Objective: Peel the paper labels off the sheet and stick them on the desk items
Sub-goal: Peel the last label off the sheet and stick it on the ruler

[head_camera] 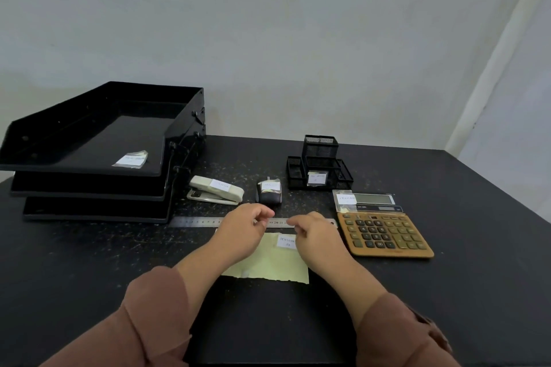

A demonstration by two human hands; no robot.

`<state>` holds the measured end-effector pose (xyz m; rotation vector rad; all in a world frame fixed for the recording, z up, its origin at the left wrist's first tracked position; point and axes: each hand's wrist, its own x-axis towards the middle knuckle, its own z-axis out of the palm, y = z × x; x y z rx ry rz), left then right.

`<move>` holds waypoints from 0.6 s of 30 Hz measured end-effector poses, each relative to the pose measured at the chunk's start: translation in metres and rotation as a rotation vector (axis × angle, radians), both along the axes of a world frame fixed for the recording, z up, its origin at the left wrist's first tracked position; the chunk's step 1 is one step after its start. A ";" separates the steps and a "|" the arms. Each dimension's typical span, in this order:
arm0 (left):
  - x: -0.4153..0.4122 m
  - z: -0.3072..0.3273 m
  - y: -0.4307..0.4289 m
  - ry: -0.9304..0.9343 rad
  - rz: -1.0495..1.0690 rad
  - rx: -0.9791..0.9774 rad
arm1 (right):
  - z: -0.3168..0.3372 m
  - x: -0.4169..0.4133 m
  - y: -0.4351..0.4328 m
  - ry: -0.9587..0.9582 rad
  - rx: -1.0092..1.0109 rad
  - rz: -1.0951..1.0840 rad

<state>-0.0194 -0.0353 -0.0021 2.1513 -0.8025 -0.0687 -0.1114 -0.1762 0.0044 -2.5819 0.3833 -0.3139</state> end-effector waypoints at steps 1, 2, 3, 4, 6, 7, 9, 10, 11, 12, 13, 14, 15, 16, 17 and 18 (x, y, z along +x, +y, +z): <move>-0.001 -0.003 0.001 -0.014 0.006 0.004 | -0.002 -0.002 0.000 0.002 0.033 0.008; -0.001 -0.007 0.001 -0.027 0.011 0.002 | -0.005 -0.003 -0.001 0.004 0.051 0.014; -0.003 -0.010 0.001 -0.045 0.012 -0.003 | -0.007 -0.005 -0.002 -0.003 0.067 0.012; -0.005 -0.012 0.001 -0.067 0.009 -0.009 | -0.008 -0.007 -0.003 -0.014 0.083 0.004; -0.006 -0.015 0.001 -0.106 -0.015 -0.001 | -0.009 -0.007 -0.004 -0.017 0.095 -0.008; -0.007 -0.015 0.001 -0.119 -0.028 0.011 | -0.009 -0.007 -0.004 -0.009 0.091 -0.007; -0.009 -0.016 0.001 -0.141 -0.044 0.035 | -0.010 -0.007 -0.003 0.010 0.067 0.004; -0.010 -0.017 0.001 -0.155 -0.046 0.049 | -0.010 -0.007 -0.003 0.017 0.056 0.008; -0.010 -0.018 0.001 -0.168 -0.044 0.065 | -0.010 -0.006 -0.002 0.021 0.049 0.009; -0.012 -0.019 0.000 -0.182 -0.043 0.084 | -0.009 -0.007 -0.002 0.025 0.046 0.008; -0.013 -0.019 0.000 -0.199 -0.041 0.110 | -0.009 -0.007 -0.001 0.029 0.045 0.008; -0.014 -0.020 0.000 -0.221 -0.042 0.140 | -0.009 -0.007 -0.001 0.034 0.046 0.009; -0.015 -0.021 -0.001 -0.244 -0.042 0.166 | -0.009 -0.007 -0.001 0.038 0.046 0.010; -0.016 -0.021 -0.002 -0.262 -0.042 0.184 | -0.008 -0.007 -0.001 0.041 0.048 0.011; -0.017 -0.021 -0.002 -0.274 -0.041 0.192 | -0.008 -0.008 -0.001 0.043 0.051 0.013; -0.018 -0.021 -0.002 -0.285 -0.043 0.196 | -0.008 -0.008 -0.001 0.045 0.053 0.016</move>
